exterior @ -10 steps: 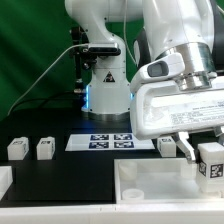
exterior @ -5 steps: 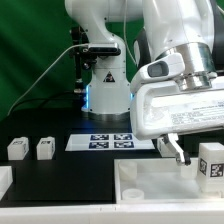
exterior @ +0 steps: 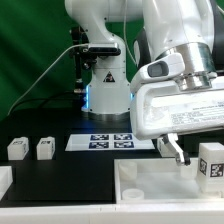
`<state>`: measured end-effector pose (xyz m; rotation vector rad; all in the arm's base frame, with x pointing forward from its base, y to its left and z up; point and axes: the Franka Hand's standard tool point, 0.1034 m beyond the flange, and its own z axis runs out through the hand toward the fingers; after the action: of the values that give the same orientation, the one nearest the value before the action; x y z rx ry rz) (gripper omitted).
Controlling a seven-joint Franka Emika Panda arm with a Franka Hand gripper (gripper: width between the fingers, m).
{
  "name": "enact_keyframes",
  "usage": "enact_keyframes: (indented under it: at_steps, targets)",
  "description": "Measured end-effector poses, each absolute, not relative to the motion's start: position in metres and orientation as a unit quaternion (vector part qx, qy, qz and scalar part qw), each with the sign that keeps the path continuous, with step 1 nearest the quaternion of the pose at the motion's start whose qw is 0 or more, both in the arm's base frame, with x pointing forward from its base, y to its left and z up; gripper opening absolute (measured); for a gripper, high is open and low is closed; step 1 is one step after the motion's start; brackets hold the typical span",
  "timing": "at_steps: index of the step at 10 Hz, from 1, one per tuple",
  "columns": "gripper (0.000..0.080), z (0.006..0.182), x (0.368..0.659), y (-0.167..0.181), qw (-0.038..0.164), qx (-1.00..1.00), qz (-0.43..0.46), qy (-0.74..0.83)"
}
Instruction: Assemble one leg
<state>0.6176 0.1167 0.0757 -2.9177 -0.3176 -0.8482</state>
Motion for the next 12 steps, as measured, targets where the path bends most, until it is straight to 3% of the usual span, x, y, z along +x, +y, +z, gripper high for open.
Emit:
enact_keyframes:
  at_steps: [3,5,10,12]
  targets:
    - [0.0649,0.075,0.617,0.117,0.044,-0.955,-0.273,-0.104]
    - [0.0649,0.076,0.613,0.120,0.048,-0.967,-0.225,-0.109]
    - [0.0649,0.087,0.603,0.139,0.066,-0.991,0.045,-0.112]
    - [0.0649,0.086,0.607,0.139,0.067,-0.991,0.043,-0.111]
